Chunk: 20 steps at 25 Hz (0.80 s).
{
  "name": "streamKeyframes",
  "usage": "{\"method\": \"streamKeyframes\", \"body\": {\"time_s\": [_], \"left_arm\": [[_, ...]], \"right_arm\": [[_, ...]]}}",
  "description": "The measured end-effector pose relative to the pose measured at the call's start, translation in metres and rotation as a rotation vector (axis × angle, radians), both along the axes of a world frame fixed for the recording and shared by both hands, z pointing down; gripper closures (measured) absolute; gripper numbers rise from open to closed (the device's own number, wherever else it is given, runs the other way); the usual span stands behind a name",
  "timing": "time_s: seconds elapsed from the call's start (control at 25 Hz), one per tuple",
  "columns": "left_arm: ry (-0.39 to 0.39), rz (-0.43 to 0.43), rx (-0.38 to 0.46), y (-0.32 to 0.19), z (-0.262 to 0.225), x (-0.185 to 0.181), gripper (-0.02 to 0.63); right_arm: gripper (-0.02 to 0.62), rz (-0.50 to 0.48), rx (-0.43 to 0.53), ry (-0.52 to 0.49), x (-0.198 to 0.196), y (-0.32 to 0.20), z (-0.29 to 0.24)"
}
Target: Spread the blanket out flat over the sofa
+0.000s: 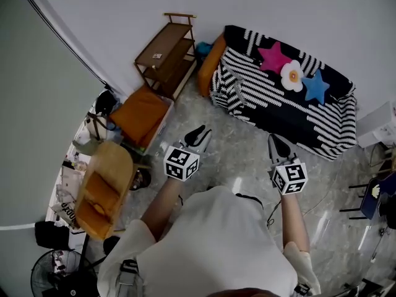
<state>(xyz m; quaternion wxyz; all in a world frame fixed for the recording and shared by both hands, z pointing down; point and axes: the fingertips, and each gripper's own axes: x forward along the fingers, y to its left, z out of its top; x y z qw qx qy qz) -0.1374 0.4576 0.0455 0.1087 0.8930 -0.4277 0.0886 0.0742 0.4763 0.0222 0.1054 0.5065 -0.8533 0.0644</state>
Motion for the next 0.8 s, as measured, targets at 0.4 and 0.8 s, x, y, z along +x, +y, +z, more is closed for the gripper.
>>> {"method": "streamKeyframes", "body": {"time_s": [0.4, 0.8], "left_arm": [[0.002, 0.031, -0.035, -0.008, 0.017, -0.028, 0.5], [-0.001, 0.011, -0.059, -0.038, 0.031, -0.033, 0.5]], "right_arm": [[0.592, 0.003, -0.023, 0.035, -0.036, -0.002, 0.013], [0.592, -0.011, -0.064, 0.035, -0.037, -0.034, 0.029]]}}
